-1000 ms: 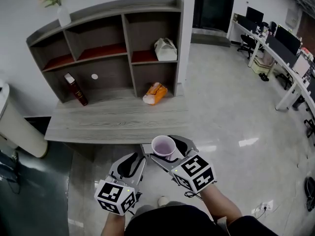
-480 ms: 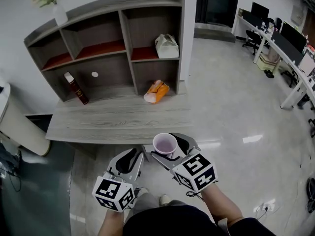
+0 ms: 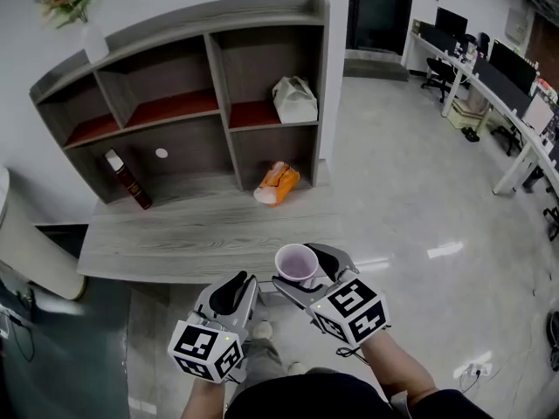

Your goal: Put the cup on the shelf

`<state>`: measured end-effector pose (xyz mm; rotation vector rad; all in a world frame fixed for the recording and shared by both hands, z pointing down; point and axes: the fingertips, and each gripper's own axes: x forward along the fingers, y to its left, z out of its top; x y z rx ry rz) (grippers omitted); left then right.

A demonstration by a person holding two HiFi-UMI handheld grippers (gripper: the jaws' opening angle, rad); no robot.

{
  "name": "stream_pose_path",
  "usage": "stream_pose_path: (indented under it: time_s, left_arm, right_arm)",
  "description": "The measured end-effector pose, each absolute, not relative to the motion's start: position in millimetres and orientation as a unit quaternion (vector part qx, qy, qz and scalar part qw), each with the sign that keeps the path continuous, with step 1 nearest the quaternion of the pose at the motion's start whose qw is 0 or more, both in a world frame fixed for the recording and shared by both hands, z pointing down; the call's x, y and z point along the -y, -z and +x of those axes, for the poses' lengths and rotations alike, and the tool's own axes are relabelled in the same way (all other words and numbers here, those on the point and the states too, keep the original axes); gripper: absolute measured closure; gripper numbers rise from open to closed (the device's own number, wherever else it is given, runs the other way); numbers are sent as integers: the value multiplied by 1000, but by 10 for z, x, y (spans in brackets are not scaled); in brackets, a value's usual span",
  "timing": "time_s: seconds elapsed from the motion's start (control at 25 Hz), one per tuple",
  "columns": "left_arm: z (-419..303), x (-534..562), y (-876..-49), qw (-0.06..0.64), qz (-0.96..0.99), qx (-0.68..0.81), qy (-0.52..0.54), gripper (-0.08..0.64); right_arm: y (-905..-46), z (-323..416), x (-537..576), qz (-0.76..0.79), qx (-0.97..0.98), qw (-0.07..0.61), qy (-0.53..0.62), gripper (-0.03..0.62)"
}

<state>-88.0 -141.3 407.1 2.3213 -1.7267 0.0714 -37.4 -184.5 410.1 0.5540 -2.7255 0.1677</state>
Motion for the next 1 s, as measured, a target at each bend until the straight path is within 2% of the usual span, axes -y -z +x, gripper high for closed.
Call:
stream_pose_path:
  time_s: [0.36, 1.0]
  left_arm:
    - [-1357, 1997, -3918, 113, 806, 580, -17, 528]
    - [-2022, 2629, -3784, 112, 818, 564, -17, 528]
  right_arm:
    - [-3880, -818, 2441, 212, 961, 171, -46, 244]
    - [-3675, -1510, 3226, 235, 955, 178, -37, 244]
